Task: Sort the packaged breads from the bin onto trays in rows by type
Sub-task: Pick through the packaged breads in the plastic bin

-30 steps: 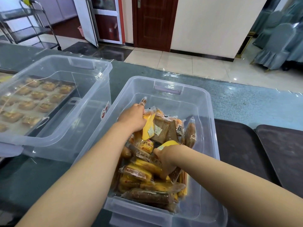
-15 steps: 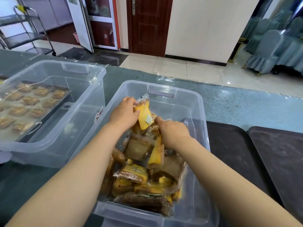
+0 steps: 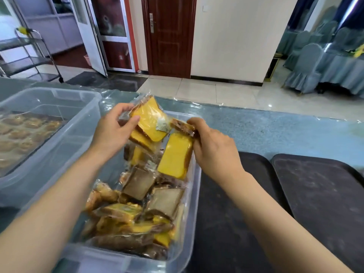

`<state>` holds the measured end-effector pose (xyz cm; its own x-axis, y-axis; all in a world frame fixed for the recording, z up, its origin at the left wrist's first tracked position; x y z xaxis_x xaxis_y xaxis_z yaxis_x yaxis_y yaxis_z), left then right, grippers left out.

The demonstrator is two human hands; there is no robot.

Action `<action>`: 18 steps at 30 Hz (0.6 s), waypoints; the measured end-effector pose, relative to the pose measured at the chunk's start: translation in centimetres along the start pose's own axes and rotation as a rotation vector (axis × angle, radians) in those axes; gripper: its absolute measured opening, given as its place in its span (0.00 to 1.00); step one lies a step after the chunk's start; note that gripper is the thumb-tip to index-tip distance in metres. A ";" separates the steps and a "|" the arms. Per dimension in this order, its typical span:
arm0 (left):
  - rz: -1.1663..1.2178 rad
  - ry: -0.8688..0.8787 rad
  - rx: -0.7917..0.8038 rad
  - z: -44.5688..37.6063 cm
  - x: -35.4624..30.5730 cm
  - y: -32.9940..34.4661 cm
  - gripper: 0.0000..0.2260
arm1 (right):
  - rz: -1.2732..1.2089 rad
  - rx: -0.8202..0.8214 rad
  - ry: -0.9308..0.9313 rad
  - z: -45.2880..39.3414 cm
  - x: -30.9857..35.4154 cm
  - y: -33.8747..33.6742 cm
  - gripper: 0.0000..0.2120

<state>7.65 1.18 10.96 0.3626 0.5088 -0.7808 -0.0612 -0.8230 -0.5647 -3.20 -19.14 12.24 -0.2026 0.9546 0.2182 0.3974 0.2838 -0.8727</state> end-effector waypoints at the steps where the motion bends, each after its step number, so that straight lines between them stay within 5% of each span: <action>1: 0.040 0.014 -0.013 0.4 -1.4 0.6 0.11 | -0.025 0.019 0.007 0.4 -1.2 -0.5 0.18; 10: 0.204 0.098 -0.054 5.2 -13.1 9.1 0.08 | -0.373 0.055 0.175 9.8 -16.0 -5.6 0.20; 18: 0.197 -0.080 0.122 13.5 -8.9 24.9 0.09 | -0.500 0.256 0.461 22.8 -26.6 1.0 0.16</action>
<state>-9.60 -20.43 0.22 0.2578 0.3639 -0.8951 -0.2366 -0.8744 -0.4236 -17.86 -46.28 -4.40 0.1151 0.6733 0.7304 0.1230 0.7199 -0.6831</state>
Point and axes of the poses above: each hand's wrist, its own z-axis away from the middle knuckle, its own y-axis out of the palm, x = y × z, the point moved 10 cm from there along -z, towards the middle knuckle, and after that the axes turned 10 degrees about x, right-handed, at the moved point
